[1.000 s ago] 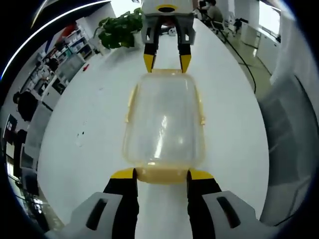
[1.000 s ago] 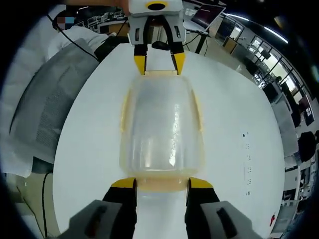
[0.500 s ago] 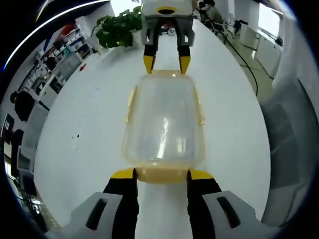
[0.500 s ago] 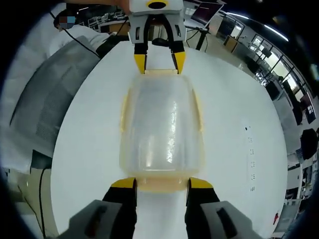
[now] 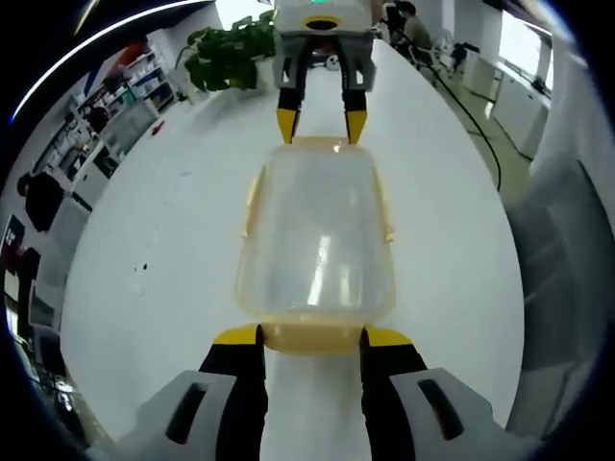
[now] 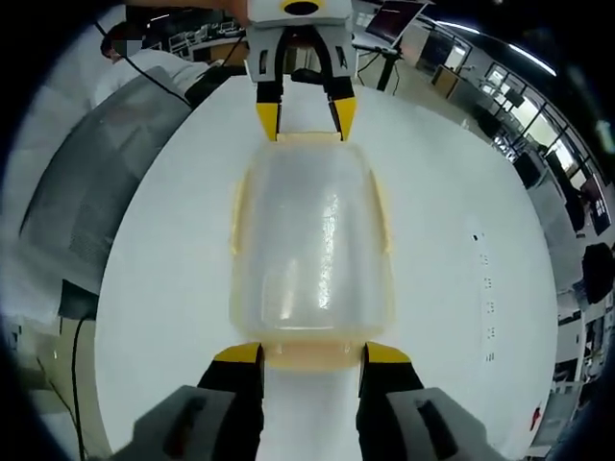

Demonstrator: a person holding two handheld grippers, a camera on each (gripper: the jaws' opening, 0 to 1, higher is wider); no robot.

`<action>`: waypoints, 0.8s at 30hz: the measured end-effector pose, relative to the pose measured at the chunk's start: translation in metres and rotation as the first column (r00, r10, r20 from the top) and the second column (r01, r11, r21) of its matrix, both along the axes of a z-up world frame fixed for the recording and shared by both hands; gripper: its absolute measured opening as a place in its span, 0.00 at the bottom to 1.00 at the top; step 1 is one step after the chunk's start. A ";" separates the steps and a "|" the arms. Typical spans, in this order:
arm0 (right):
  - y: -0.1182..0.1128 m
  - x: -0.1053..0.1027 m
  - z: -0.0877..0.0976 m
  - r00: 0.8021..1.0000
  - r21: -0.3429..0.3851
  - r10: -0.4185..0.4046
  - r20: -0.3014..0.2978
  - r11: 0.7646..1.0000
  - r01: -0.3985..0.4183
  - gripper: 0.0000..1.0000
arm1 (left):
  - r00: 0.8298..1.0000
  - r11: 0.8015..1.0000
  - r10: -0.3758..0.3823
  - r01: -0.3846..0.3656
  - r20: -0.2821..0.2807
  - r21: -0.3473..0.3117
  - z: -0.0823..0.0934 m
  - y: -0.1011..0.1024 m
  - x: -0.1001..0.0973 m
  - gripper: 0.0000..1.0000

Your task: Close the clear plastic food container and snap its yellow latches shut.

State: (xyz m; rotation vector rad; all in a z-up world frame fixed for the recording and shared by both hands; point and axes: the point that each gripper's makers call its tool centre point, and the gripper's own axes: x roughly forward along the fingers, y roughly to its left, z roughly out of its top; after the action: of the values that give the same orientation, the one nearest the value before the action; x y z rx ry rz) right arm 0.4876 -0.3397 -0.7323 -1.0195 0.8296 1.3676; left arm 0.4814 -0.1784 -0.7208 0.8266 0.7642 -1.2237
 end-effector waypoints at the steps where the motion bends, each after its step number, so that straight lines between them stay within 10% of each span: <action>1: -0.001 0.001 -0.001 1.000 0.001 -0.001 -0.001 1.000 0.001 0.36 | 1.000 1.000 -0.001 0.001 0.001 0.000 0.000 0.000 0.000 0.36; 24: -0.006 0.008 -0.010 1.000 -0.002 -0.013 -0.029 1.000 0.012 0.36 | 1.000 1.000 -0.013 0.013 -0.016 -0.010 -0.011 -0.006 0.009 0.36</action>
State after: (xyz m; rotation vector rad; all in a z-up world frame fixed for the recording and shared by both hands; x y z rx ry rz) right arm 0.4952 -0.3453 -0.7419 -0.9970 0.8578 1.3738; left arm 0.4902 -0.1840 -0.7322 0.8156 0.7655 -1.2462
